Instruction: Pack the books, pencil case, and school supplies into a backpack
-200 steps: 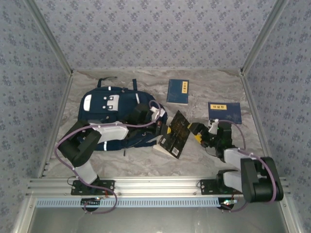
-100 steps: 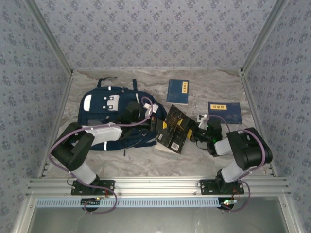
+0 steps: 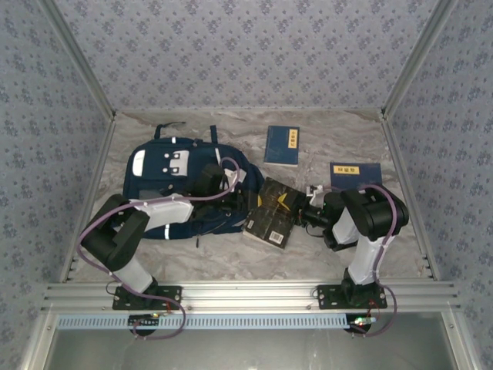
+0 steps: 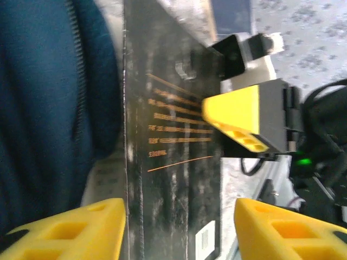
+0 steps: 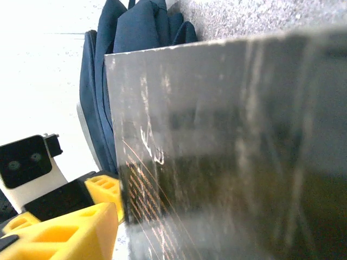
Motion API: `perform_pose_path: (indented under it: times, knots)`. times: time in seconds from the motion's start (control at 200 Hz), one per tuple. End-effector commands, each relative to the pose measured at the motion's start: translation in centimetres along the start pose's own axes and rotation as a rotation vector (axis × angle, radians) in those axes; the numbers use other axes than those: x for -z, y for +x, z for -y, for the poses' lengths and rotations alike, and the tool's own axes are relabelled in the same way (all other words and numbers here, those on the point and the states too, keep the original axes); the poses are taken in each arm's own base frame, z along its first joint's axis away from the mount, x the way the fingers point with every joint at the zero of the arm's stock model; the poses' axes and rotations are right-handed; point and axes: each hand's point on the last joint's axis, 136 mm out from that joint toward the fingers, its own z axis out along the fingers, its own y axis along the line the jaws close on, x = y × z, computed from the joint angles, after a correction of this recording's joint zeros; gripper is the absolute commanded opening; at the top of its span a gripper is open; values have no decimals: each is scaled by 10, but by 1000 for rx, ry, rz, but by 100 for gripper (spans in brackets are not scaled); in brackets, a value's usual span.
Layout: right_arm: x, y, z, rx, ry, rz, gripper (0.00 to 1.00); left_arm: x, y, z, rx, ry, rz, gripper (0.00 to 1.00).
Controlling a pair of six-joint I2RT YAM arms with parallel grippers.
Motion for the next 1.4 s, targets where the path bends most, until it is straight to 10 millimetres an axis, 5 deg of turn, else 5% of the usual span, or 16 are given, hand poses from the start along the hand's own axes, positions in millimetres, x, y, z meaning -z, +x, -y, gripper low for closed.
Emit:
perform_pose_path:
  times: [0.0, 0.27, 0.47, 0.64, 0.739, 0.874, 1.149, 1.399]
  knots:
    - [0, 5, 6, -27, 16, -8, 55, 15, -11, -17, -1, -160, 50, 59]
    - [8, 2, 20, -43, 55, 29, 11, 48, -23, -13, -64, -284, 123, 63]
    - [37, -21, 4, -23, 44, 128, 7, 67, -29, 3, -109, -295, 151, 65]
    - [57, -25, -11, 123, 222, 133, 4, 78, -34, 18, -150, -290, 153, 67]
    - [78, -24, -60, 419, 311, 151, 3, 82, -37, 32, -174, -259, 151, 69]
    - [97, -6, -140, 621, 197, 130, 1, 86, -42, 69, -222, -140, 131, 73]
    - [85, 46, -208, 758, -45, -27, 0, 114, -37, 172, -436, 170, 98, 78]
    - [97, 84, -271, 851, -310, -131, 0, 119, -18, 184, -524, 228, 57, 79]
